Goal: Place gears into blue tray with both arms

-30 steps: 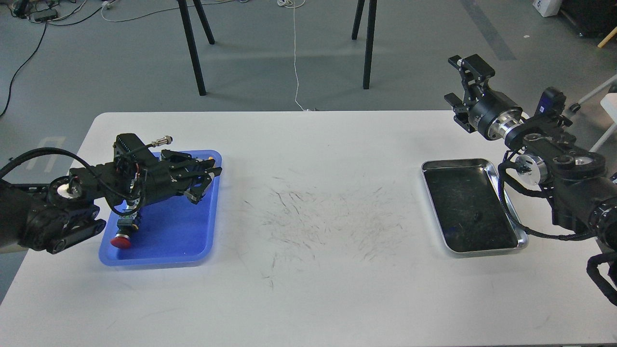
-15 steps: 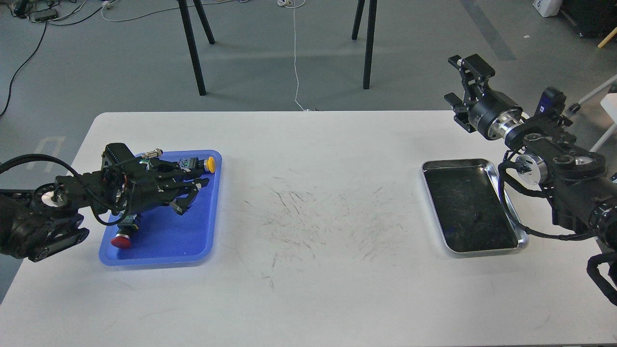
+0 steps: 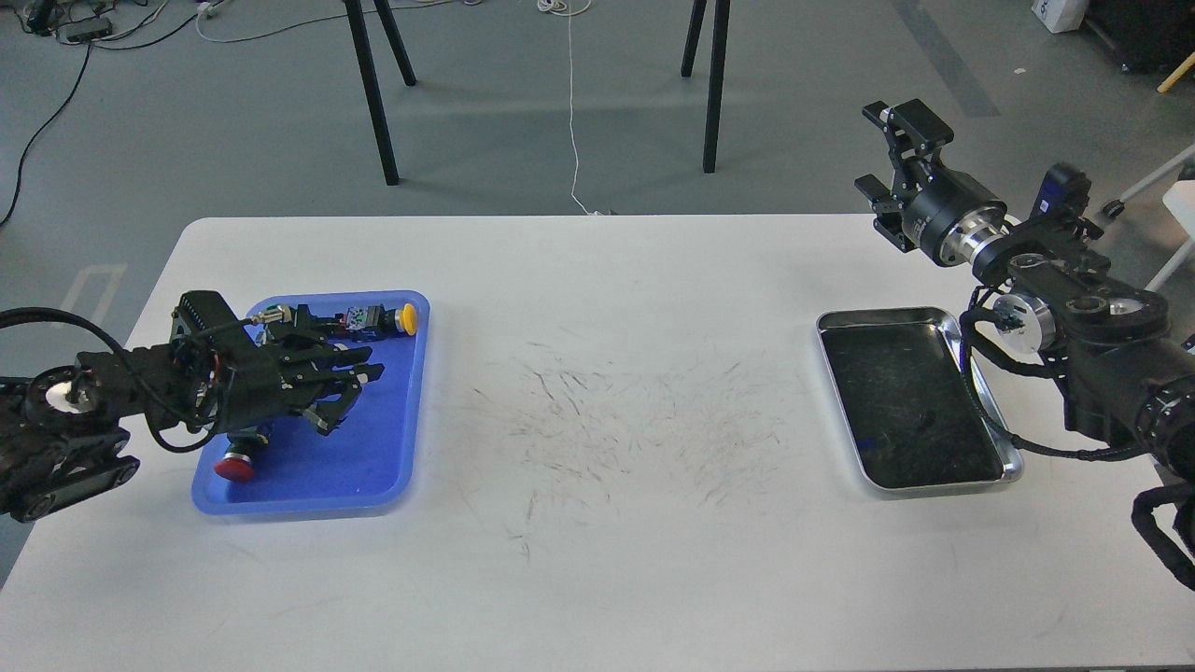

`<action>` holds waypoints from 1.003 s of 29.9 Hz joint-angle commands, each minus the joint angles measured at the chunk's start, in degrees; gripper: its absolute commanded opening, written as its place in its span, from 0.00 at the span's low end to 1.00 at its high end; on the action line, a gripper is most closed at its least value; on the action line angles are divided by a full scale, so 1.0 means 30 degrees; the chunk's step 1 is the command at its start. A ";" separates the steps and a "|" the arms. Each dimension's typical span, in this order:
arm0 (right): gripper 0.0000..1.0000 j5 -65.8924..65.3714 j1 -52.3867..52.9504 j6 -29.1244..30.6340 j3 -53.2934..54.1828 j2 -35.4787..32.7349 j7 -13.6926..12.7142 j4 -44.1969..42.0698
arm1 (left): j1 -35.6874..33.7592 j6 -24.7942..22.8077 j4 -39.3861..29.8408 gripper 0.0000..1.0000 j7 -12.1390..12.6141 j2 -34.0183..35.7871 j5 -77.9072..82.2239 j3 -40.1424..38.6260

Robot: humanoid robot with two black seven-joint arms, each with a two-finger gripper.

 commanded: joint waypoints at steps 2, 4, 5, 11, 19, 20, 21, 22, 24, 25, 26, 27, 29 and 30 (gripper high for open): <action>0.98 0.0000 0.0006 0.0000 -0.0001 -0.0001 0.0000 0.0000 | 0.0035 -0.0002 -0.0011 0.17 0.0000 -0.0001 0.0033 -0.0001; 0.98 0.0029 0.0035 0.0000 0.0029 -0.0001 0.0000 0.0000 | 0.0006 -0.0002 -0.0011 0.17 0.0000 -0.0001 0.0062 -0.0001; 0.98 0.0029 0.0035 0.0000 0.0029 -0.0001 0.0000 0.0000 | -0.0023 -0.0002 0.0018 0.17 0.0000 -0.0030 0.0091 -0.0001; 0.98 0.0000 0.0094 -0.0029 0.0029 -0.0001 0.0000 -0.0030 | -0.0053 -0.0002 0.0310 0.18 0.0000 -0.0177 0.0179 -0.0001; 0.98 0.0000 0.0152 -0.0029 0.0029 -0.0001 0.0000 -0.0030 | 0.0064 -0.0002 0.1864 0.18 0.0000 -0.0763 0.0443 0.0028; 0.98 0.0000 0.0181 -0.0029 0.0029 -0.0001 0.0000 -0.0030 | 0.0035 -0.0002 0.1864 0.18 0.0000 -0.0763 0.0443 0.0028; 0.98 0.0000 0.0211 -0.0029 0.0029 -0.0001 0.0000 -0.0030 | 0.0035 -0.0002 0.1864 0.18 0.0000 -0.0763 0.0443 0.0028; 0.98 0.0000 0.0269 -0.0029 0.0029 -0.0001 0.0000 -0.0030 | 0.0006 -0.0002 0.1864 0.18 0.0000 -0.0763 0.0443 0.0028; 0.98 0.0000 0.0270 -0.0029 0.0029 -0.0001 0.0000 -0.0030 | 0.0006 -0.0002 0.1864 0.18 0.0000 -0.0792 0.0472 0.0028; 0.98 0.0000 0.0270 -0.0029 0.0029 -0.0001 0.0000 -0.0030 | 0.0006 -0.0002 0.1864 0.18 0.0000 -0.0792 0.0472 0.0028; 0.98 0.0000 0.0299 -0.0029 0.0029 -0.0001 0.0000 -0.0030 | 0.0006 -0.0002 0.1864 0.18 0.0000 -0.0792 0.0559 0.0028; 0.98 0.0000 0.0299 -0.0029 0.0029 -0.0001 0.0000 -0.0030 | 0.0006 -0.0002 0.1864 0.19 0.0000 -0.0792 0.0618 0.0028; 0.98 0.0000 0.0299 -0.0029 0.0029 -0.0001 0.0000 -0.0030 | 0.0006 -0.0002 0.1864 0.19 0.0000 -0.0792 0.0794 0.0028; 0.98 0.0000 0.0299 -0.0029 0.0029 -0.0001 0.0000 -0.0030 | 0.0035 -0.0002 0.1864 0.19 0.0000 -0.0792 0.0823 0.0028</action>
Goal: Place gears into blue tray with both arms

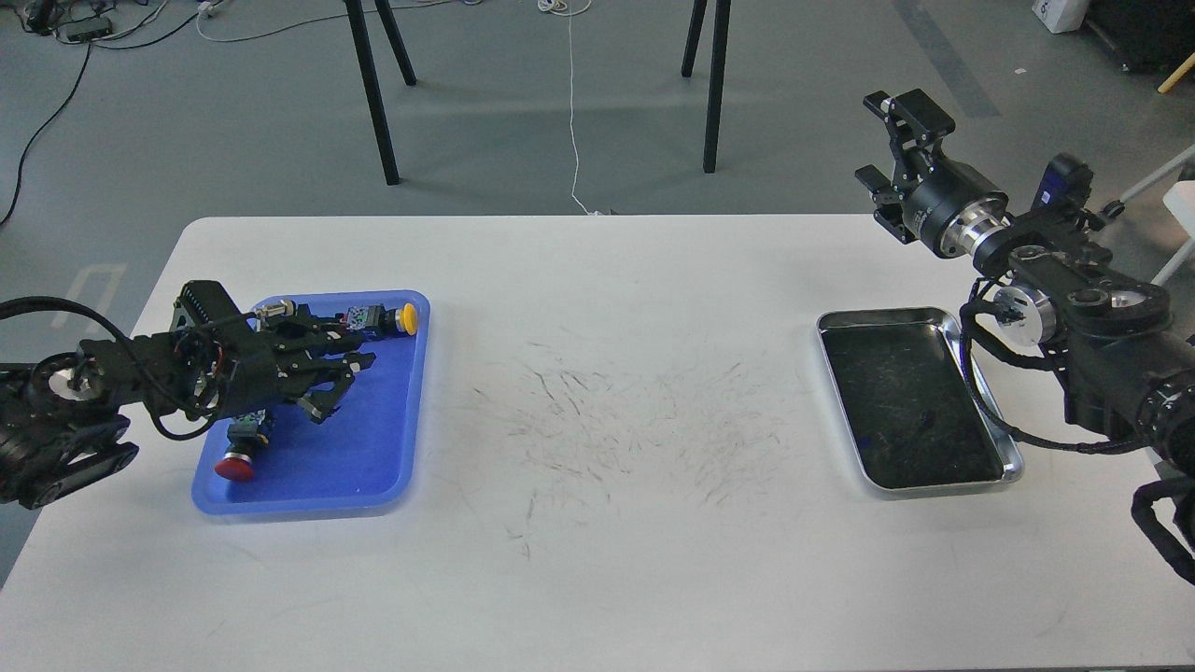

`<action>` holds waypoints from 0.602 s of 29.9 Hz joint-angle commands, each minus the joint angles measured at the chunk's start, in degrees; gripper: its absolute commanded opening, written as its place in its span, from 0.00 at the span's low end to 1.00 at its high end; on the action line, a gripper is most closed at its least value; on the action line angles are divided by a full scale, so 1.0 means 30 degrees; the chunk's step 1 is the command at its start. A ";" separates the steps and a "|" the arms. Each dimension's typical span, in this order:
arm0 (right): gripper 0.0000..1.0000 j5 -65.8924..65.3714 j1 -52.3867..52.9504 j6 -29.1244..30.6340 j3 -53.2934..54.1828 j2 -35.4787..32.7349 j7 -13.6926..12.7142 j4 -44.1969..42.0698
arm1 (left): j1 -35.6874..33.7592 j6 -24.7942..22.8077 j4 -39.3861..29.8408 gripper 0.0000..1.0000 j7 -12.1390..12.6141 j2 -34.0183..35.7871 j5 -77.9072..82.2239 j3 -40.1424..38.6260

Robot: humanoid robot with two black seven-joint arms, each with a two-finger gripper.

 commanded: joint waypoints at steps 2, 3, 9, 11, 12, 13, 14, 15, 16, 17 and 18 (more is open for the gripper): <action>0.98 0.0000 0.0004 0.0000 -0.0001 -0.0001 0.0000 0.0001 | 0.0029 -0.0029 0.0000 0.19 0.0000 -0.0032 0.0168 0.0000; 0.98 0.0000 0.0004 0.0000 -0.0001 -0.0001 0.0000 0.0001 | 0.0029 -0.0030 0.0000 0.20 0.0000 -0.0032 0.0168 -0.0029; 0.98 0.0000 -0.0025 0.0000 -0.0001 -0.0001 0.0000 0.0001 | 0.0087 0.0000 0.0000 0.22 0.0000 -0.0032 0.0198 0.0000; 0.98 0.0000 -0.0025 0.0000 -0.0001 -0.0001 0.0000 0.0001 | 0.0058 0.0000 0.0000 0.22 0.0000 -0.0032 0.0198 0.0000; 0.98 0.0000 -0.0025 0.0000 -0.0001 -0.0001 0.0000 0.0001 | 0.0058 0.0000 0.0000 0.22 0.0000 -0.0032 0.0198 0.0000; 0.98 0.0000 -0.0025 0.0000 -0.0001 -0.0030 0.0000 0.0001 | 0.0087 0.0000 0.0000 0.22 0.0000 -0.0032 0.0198 0.0000; 0.98 0.0000 -0.0025 0.0000 -0.0001 -0.0030 0.0000 0.0001 | 0.0117 0.0000 0.0000 0.22 0.0000 -0.0032 0.0198 0.0000; 0.98 0.0000 -0.0025 0.0000 -0.0001 -0.0030 0.0000 0.0001 | 0.0117 0.0000 0.0029 0.22 0.0000 -0.0032 0.0198 0.0000; 0.98 0.0000 -0.0025 0.0000 -0.0001 -0.0030 0.0000 0.0001 | 0.0117 0.0000 0.0029 0.22 0.0000 -0.0061 0.0198 0.0000; 0.98 0.0000 -0.0025 0.0000 -0.0001 -0.0030 0.0000 0.0001 | 0.0117 0.0000 0.0029 0.22 0.0000 -0.0062 0.0198 0.0000; 0.98 0.0000 0.0004 0.0000 -0.0001 -0.0030 0.0000 0.0001 | 0.0117 0.0000 0.0087 0.22 0.0000 -0.0178 0.0198 0.0000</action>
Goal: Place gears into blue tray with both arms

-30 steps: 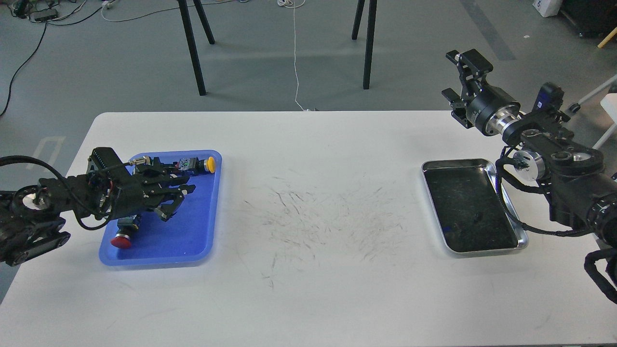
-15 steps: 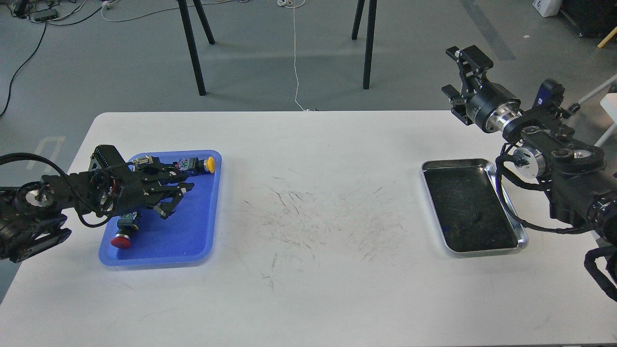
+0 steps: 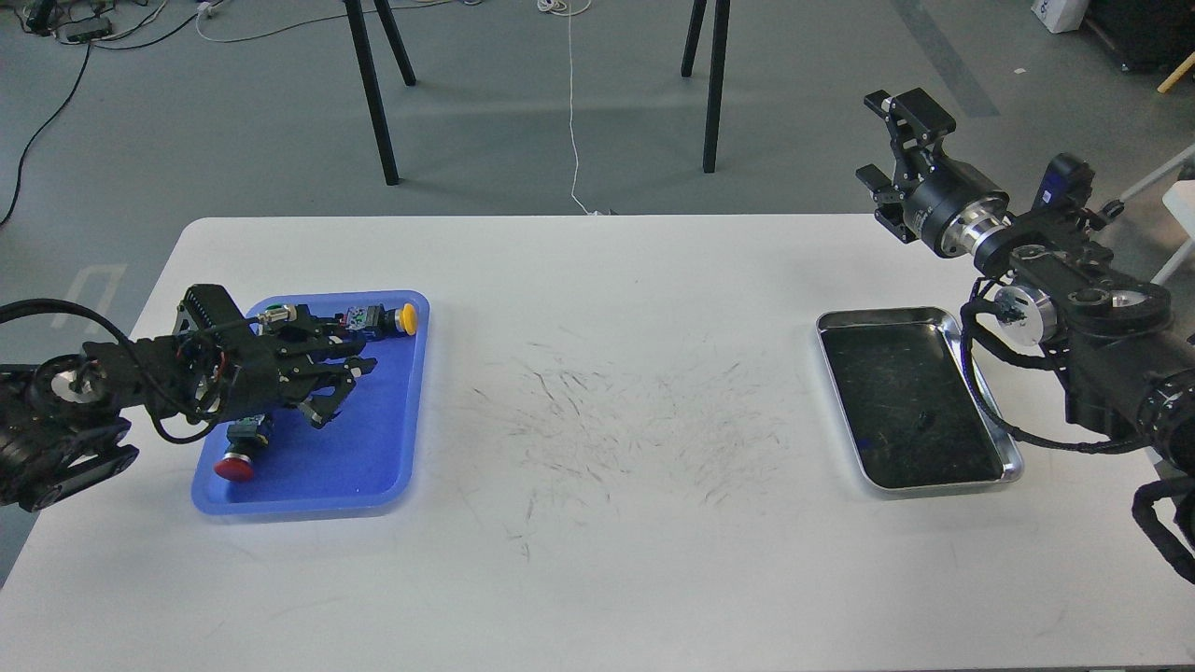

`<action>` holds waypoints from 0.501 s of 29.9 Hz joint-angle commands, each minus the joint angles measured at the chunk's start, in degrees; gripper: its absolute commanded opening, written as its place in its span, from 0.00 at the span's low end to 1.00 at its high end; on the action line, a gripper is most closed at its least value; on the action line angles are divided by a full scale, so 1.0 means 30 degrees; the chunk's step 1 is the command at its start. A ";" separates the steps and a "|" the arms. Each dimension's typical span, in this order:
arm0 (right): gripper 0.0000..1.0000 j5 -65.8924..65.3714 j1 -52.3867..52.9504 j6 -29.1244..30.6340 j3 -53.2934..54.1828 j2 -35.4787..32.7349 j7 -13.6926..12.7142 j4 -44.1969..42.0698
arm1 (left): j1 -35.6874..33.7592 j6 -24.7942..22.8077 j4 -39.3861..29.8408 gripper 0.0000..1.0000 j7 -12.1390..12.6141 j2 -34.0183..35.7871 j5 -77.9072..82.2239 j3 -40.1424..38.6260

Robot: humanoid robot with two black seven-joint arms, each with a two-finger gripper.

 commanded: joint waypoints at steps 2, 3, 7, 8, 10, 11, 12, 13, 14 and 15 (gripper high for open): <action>0.98 0.0000 -0.0002 0.0001 -0.0001 -0.0001 0.0000 0.0001 | 0.0035 0.0002 0.0503 0.22 0.0000 -0.0422 -0.0001 0.0000; 0.98 0.0000 -0.0002 0.0001 -0.0001 -0.0001 0.0000 0.0001 | 0.0035 0.0002 0.0737 0.22 0.0000 -0.0568 -0.0001 0.0000; 0.98 0.0000 -0.0002 0.0001 -0.0001 -0.0001 0.0000 0.0001 | 0.0035 0.0002 0.0857 0.22 0.0000 -0.0745 -0.0030 0.0000; 0.98 0.0000 -0.0002 0.0001 -0.0001 -0.0001 0.0000 0.0001 | 0.0035 0.0002 0.0857 0.22 0.0000 -0.0745 -0.0030 -0.0029; 0.98 0.0000 -0.0002 0.0030 -0.0001 -0.0059 0.0000 0.0001 | 0.0035 0.0002 0.0857 0.22 0.0000 -0.0774 -0.0030 0.0000; 0.98 0.0000 -0.0031 0.0001 -0.0001 -0.0089 0.0000 0.0001 | 0.0035 0.0002 0.0857 0.23 0.0000 -0.0775 -0.0030 0.0000; 0.98 0.0000 -0.0031 0.0001 -0.0001 -0.0118 0.0000 0.0001 | 0.0035 0.0002 0.0886 0.23 0.0000 -0.0804 -0.0030 0.0000; 0.98 0.0000 -0.0031 0.0030 -0.0001 -0.0118 0.0000 0.0001 | 0.0035 0.0002 0.0886 0.23 0.0000 -0.0804 -0.0030 0.0000; 0.98 0.0000 -0.0031 0.0030 -0.0001 -0.0118 0.0000 0.0001 | 0.0064 -0.0027 0.0886 0.25 0.0000 -0.0804 -0.0030 0.0000; 0.98 0.0000 -0.0031 0.0030 -0.0001 -0.0118 0.0000 0.0001 | 0.0093 0.0002 0.0886 0.25 0.0000 -0.0804 -0.0030 0.0000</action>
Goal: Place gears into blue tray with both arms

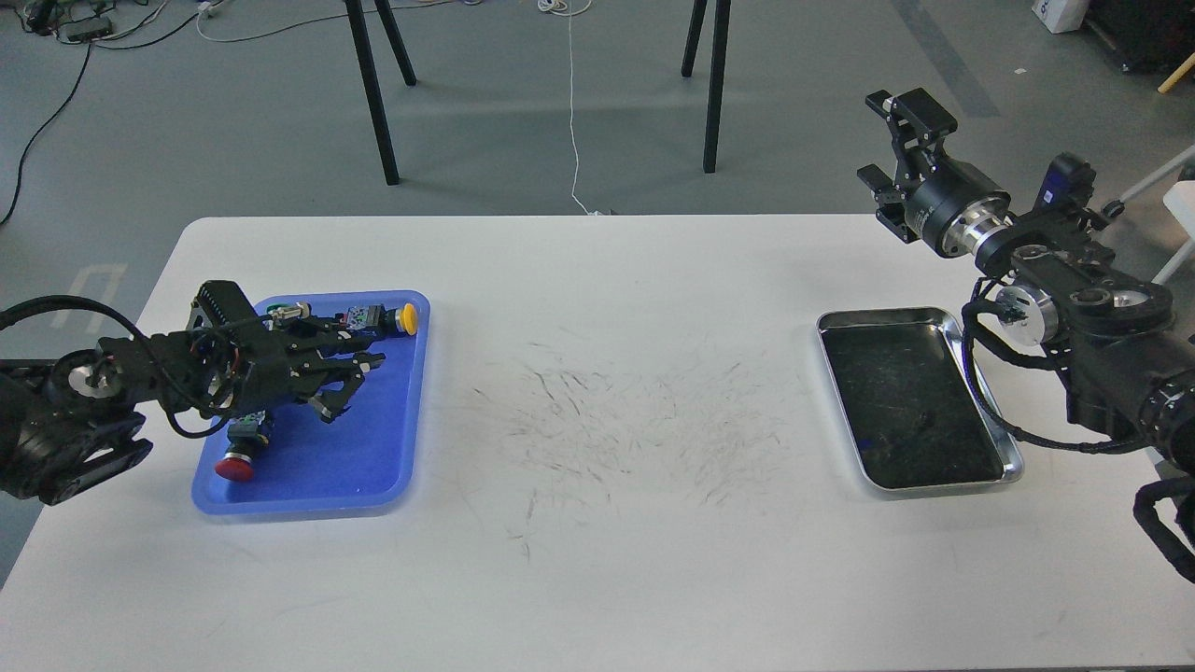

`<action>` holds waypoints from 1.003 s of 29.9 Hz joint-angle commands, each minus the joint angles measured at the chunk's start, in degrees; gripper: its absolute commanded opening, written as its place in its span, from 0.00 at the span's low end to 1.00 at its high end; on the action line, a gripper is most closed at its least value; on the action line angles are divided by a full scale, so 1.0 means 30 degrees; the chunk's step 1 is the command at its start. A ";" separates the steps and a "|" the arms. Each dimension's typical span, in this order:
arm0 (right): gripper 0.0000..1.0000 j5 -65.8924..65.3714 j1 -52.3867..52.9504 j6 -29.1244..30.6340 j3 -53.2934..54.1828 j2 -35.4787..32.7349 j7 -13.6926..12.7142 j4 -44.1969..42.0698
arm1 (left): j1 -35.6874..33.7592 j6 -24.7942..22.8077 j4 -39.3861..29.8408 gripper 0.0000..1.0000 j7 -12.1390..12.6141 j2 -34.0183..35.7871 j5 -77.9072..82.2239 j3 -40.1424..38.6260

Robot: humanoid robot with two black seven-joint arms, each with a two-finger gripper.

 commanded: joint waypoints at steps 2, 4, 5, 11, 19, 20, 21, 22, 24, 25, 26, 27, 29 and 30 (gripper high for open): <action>0.98 -0.0001 -0.0004 -0.0010 0.0000 -0.0014 0.0000 0.0001 | 0.0229 -0.0001 0.0037 0.25 0.0000 -0.0040 0.0000 0.0008; 0.98 -0.0001 -0.0004 0.0019 0.0000 -0.0014 0.0000 0.0001 | 0.0288 -0.0001 0.0037 0.25 0.0000 -0.0098 -0.0029 0.0008; 0.98 -0.0001 -0.0004 0.0019 0.0000 -0.0014 0.0000 0.0001 | 0.0289 -0.0001 0.0066 0.25 0.0000 -0.0157 -0.0029 0.0008; 0.98 -0.0001 -0.0033 -0.0010 0.0000 -0.0014 0.0000 0.0001 | 0.0318 -0.0001 0.0067 0.29 0.0000 -0.0187 -0.0058 -0.0021; 0.98 -0.0001 0.0084 0.0019 -0.0029 -0.0043 0.0000 0.0030 | 0.0289 -0.0001 0.0067 0.45 0.0000 -0.0187 -0.0146 -0.0050; 0.98 -0.0001 0.0055 0.0019 -0.0029 -0.0043 0.0000 0.0030 | 0.0260 -0.0001 0.0067 0.47 0.0000 -0.0187 -0.0263 -0.0051; 0.98 -0.0001 0.0026 0.0019 -0.0029 -0.0043 0.0000 0.0030 | 0.0201 -0.0001 0.0067 0.49 0.0000 -0.0158 -0.0322 -0.0138; 0.98 -0.0001 -0.0004 0.0019 -0.0029 -0.0043 0.0000 0.0030 | 0.0114 -0.0001 0.0067 0.50 0.0000 -0.0129 -0.0351 -0.0225; 0.98 -0.0001 -0.0062 0.0019 -0.0029 -0.0043 0.0000 0.0030 | -0.0178 0.0028 0.0067 0.51 0.0000 -0.0070 -0.0381 -0.0372; 0.98 -0.0001 -0.0092 0.0019 -0.0029 -0.0014 0.0000 0.0059 | -0.0296 -0.0001 0.0038 0.51 0.0000 -0.0041 -0.0410 -0.0402; 0.98 -0.0001 -0.0150 0.0019 -0.0029 -0.0014 0.0000 0.0059 | -0.0529 -0.0001 0.0037 0.51 0.0000 -0.0011 -0.0497 -0.0460; 0.98 -0.0001 -0.0180 0.0019 -0.0029 -0.0014 0.0000 0.0059 | -0.0764 -0.0001 0.0037 0.52 0.0000 -0.0011 -0.0730 -0.0577; 0.98 -0.0001 -0.0209 0.0019 -0.0029 -0.0014 0.0000 0.0059 | -0.1058 -0.0001 -0.0021 0.54 0.0000 0.0047 -0.1519 -0.0957; 0.98 -0.0030 -0.0238 0.0019 -0.0058 -0.0043 0.0000 0.0059 | -0.1146 -0.0001 -0.0021 0.56 0.0000 0.0047 -0.1930 -0.1133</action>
